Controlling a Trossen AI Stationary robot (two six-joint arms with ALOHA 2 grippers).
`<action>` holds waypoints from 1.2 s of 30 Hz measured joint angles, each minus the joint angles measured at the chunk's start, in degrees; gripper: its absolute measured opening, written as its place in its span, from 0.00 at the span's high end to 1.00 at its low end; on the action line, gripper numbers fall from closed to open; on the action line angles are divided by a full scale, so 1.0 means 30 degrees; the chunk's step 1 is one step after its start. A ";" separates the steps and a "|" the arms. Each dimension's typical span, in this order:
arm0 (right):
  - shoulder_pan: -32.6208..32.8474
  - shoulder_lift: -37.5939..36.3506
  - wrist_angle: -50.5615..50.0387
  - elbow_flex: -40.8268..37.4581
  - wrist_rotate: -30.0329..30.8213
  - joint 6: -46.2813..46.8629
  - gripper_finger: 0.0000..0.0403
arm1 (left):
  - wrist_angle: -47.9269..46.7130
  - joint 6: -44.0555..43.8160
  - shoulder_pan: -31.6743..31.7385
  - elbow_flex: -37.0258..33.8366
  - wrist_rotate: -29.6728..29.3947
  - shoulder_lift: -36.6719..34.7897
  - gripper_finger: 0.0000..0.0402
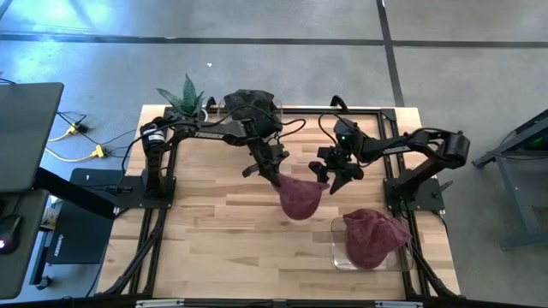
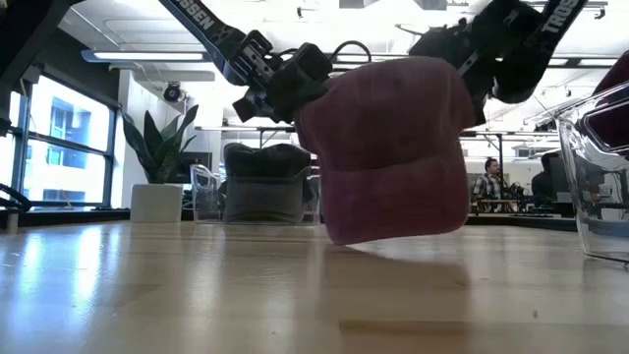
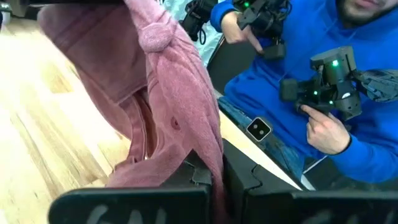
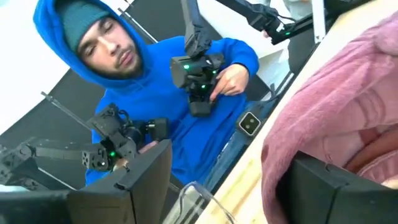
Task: Pick & Place hat
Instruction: Put the red cap into the bottom transparent bin
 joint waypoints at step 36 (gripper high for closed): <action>0.0525 -0.0285 -0.3153 0.0036 0.8299 -0.4589 0.38 | 0.5965 -0.7858 -0.0786 -0.0007 -0.2165 0.0000 0.50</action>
